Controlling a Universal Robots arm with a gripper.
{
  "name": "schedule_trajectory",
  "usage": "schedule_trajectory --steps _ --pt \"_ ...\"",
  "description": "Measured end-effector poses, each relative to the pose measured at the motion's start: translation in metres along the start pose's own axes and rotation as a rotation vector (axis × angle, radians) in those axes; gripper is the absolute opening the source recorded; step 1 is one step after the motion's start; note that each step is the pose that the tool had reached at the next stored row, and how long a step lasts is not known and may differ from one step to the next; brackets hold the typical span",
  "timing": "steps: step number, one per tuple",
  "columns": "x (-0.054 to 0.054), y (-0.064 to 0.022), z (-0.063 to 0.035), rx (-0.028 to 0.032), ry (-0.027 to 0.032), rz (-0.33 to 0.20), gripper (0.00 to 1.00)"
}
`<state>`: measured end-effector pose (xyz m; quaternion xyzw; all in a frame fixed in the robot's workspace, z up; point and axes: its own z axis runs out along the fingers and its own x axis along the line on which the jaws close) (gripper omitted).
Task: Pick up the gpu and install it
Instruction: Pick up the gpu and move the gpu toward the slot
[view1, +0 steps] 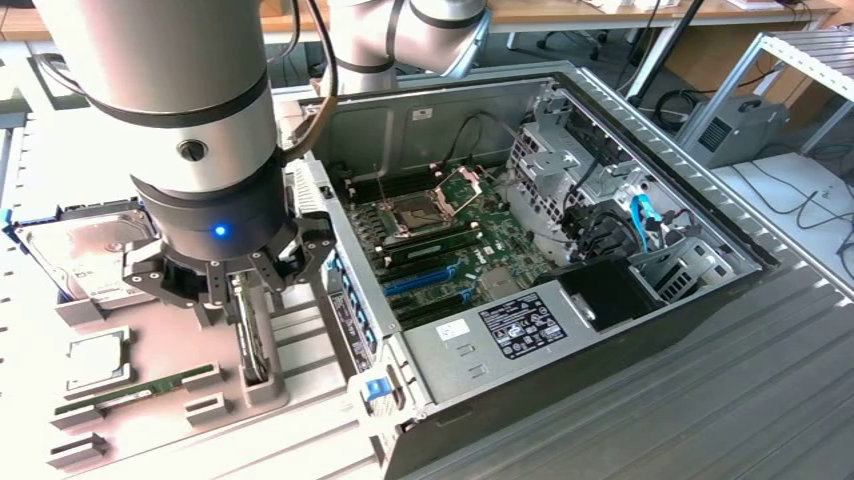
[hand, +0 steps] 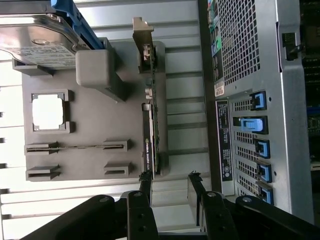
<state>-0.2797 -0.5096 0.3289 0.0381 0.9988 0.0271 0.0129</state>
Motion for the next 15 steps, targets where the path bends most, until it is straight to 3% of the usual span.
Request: schedule_trajectory --steps 4,6,15 --pt "0.000 0.0000 0.0006 0.0000 0.0000 0.000 0.42" --pt "0.000 -0.0005 0.0095 0.0000 0.0000 0.000 0.42" --pt "0.000 -0.0007 0.0116 0.0000 0.0000 0.000 0.42"
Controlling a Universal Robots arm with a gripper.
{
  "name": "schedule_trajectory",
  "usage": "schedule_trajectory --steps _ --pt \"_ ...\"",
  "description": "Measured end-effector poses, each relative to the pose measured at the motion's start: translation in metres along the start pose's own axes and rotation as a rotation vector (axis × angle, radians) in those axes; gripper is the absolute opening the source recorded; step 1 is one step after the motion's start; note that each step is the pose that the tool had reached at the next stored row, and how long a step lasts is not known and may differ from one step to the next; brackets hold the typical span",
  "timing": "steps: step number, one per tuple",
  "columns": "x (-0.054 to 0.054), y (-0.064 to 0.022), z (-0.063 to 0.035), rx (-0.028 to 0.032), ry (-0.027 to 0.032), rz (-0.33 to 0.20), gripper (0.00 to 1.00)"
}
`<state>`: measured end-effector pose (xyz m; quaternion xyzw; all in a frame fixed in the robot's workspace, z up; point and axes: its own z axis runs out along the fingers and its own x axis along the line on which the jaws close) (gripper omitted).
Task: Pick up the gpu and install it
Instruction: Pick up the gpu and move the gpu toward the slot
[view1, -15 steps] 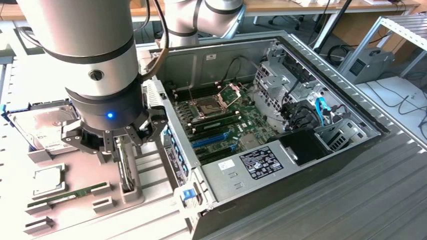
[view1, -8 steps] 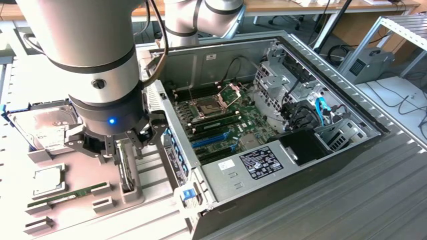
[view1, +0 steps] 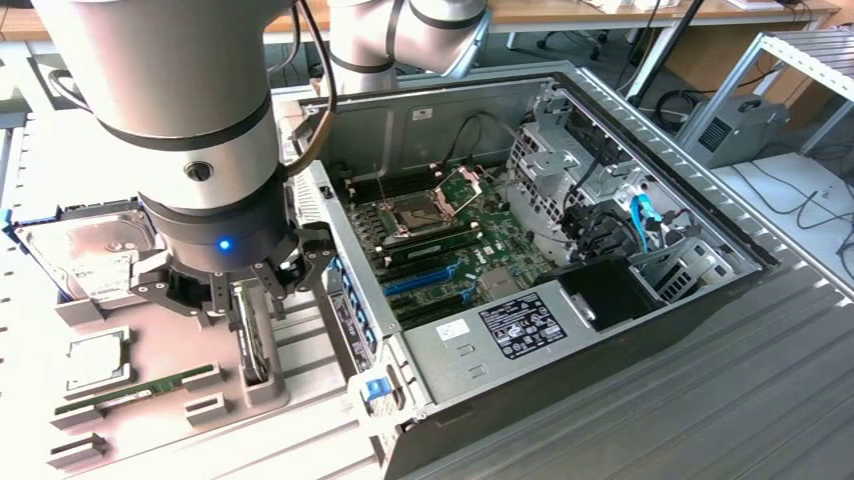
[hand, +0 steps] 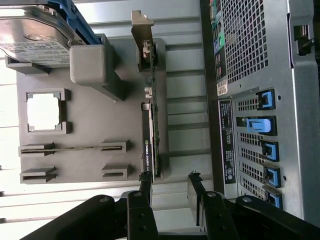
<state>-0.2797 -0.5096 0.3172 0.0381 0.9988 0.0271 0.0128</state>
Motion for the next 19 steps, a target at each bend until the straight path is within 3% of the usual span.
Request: schedule_trajectory --steps 19 --pt "0.0001 -0.0003 0.0055 0.0000 0.0000 0.000 0.42"
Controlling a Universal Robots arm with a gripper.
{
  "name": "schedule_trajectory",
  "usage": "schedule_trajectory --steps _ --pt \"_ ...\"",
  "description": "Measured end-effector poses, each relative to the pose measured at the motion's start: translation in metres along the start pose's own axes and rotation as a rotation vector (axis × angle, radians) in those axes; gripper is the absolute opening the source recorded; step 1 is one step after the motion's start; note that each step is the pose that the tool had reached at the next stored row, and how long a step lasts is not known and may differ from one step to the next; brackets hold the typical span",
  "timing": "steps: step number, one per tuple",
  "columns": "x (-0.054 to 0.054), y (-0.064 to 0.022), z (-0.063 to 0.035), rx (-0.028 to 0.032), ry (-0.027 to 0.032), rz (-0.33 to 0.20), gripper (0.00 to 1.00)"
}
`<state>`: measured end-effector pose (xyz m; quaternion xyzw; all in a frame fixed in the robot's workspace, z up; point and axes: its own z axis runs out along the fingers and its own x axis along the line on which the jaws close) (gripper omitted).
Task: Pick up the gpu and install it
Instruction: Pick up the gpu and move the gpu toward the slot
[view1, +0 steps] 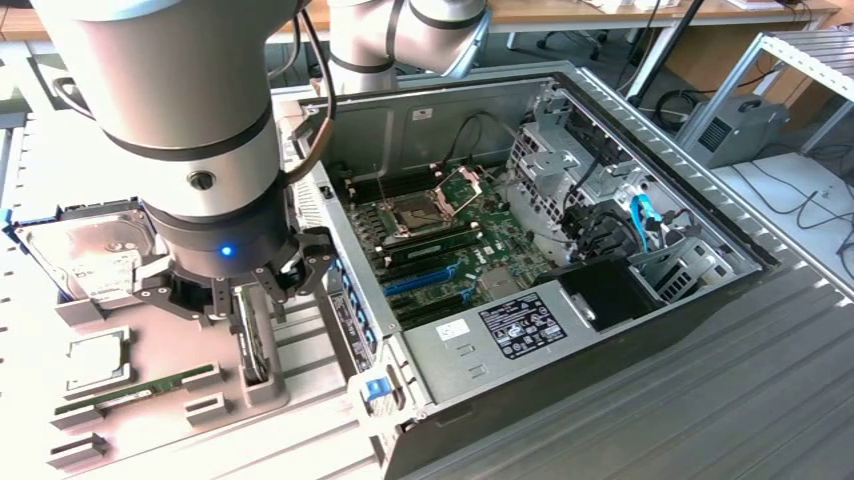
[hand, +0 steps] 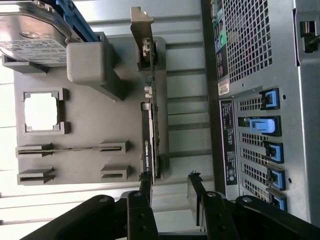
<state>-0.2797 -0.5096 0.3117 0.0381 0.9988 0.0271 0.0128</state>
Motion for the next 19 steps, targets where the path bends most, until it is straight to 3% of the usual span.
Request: schedule_trajectory --steps 19 --pt "0.0001 -0.0003 0.0046 0.0000 0.0000 0.000 0.42"
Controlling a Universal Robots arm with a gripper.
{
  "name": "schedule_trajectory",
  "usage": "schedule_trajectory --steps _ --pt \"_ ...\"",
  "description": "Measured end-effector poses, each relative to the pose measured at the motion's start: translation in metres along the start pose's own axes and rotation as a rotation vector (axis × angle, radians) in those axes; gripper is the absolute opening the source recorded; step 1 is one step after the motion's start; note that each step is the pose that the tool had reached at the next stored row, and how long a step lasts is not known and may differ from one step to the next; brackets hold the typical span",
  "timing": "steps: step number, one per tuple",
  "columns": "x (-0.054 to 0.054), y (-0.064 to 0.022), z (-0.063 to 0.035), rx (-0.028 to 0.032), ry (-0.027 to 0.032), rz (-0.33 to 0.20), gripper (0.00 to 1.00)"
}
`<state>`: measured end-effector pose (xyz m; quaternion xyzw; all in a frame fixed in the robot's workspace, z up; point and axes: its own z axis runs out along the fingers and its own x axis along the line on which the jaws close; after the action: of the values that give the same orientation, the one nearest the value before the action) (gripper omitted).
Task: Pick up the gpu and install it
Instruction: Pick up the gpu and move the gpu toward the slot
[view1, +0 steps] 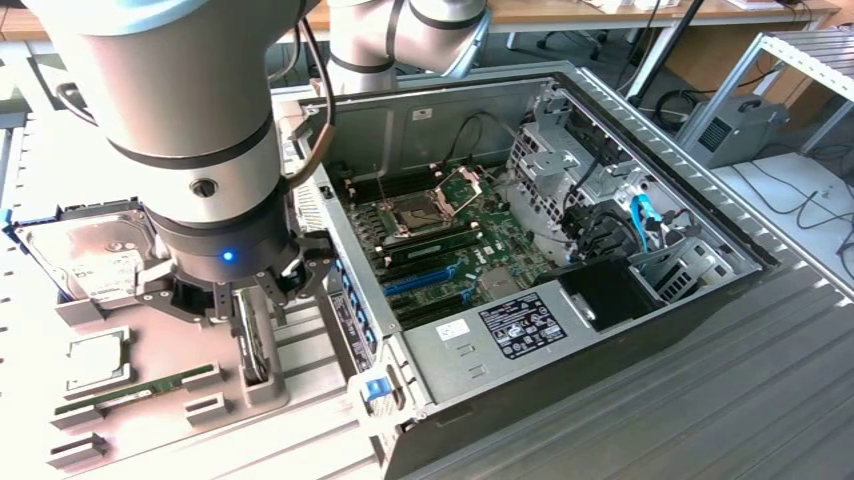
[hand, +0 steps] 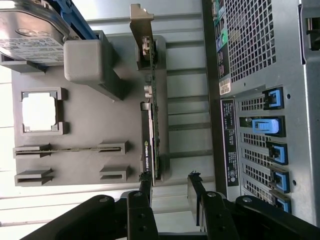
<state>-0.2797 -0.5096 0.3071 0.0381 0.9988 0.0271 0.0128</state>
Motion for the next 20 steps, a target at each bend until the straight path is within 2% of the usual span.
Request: schedule_trajectory --steps 2,4,20 --pt "0.0000 0.0000 0.0004 0.0000 0.0000 0.000 0.42" --pt "0.0001 -0.0003 0.0060 0.0000 0.0000 0.000 0.42" --pt "0.0002 -0.0005 0.0101 0.0000 0.0000 0.000 0.42"
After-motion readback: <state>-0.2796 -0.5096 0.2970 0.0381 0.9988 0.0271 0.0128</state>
